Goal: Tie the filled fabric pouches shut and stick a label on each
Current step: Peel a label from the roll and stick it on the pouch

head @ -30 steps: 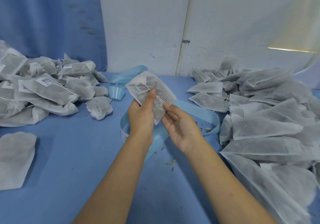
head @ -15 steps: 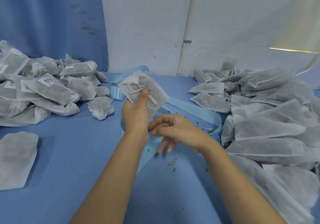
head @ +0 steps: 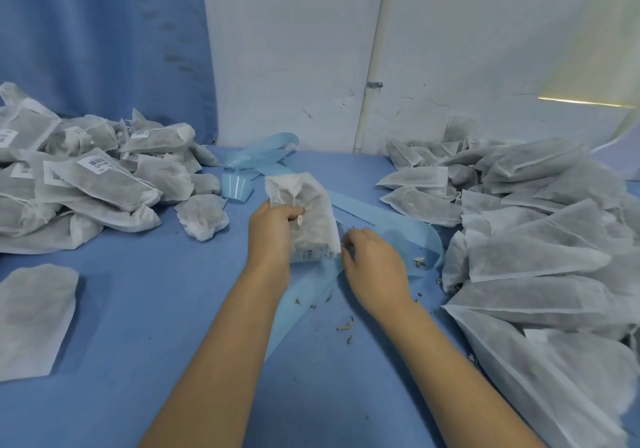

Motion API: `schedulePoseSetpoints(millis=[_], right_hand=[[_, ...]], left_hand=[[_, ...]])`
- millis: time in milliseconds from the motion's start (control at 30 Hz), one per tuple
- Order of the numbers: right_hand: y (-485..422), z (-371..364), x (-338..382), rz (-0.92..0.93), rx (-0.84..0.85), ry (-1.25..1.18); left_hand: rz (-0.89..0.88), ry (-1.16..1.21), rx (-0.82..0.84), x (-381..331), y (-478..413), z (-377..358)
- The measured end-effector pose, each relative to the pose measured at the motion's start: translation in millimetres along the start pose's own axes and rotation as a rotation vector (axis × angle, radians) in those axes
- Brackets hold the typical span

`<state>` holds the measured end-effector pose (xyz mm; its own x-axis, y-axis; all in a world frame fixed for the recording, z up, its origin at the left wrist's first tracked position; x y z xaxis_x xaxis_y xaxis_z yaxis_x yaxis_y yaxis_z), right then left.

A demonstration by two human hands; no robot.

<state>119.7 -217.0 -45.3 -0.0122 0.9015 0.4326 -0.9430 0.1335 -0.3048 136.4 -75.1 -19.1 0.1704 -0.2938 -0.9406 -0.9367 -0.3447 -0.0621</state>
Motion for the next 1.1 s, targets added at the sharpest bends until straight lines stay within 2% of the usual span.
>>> schedulePoseSetpoints(millis=[67,233,400,533,767,867,967,1100], right_hand=[[-1,-2,-7,-0.044,-0.027,-0.028],[-3,-7,-12,-0.09,-0.049,-0.215],[-4,-11,-17,-0.106,-0.088,-0.273],[-5,-11,-20,-0.092,-0.121,-0.293],[-6,-13,-23,-0.131,-0.112,-0.328],[-6,-12,-22,-0.146,-0.104,-0.335],[-5,-11,-22,-0.13,-0.087,-0.331],[-3,-9,-20,-0.085,-0.15,-0.373]], left_hand=[[0.026,-0.157,0.0,3,-3,5],[-0.143,-0.674,0.14,14,-7,17],[-0.308,-0.899,0.091,23,-2,26],[-0.414,-0.938,0.062,26,6,26],[-0.396,-0.942,0.089,28,4,25],[-0.431,-0.836,0.171,32,5,23],[-0.354,-0.556,0.259,31,6,21],[-0.273,-0.595,0.325,32,7,18]])
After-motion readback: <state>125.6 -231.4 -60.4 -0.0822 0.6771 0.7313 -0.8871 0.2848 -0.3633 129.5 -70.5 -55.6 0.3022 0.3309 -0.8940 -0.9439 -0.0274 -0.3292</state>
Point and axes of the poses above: each hand's wrist, its own y-axis away from the middle knuckle, its own z-axis out of the back of the hand, x = y × z, the point moved 2 cm from there along -y, towards the middle knuckle, and after that the axes turned 11 degrees about -z, right-handed, at the moved point
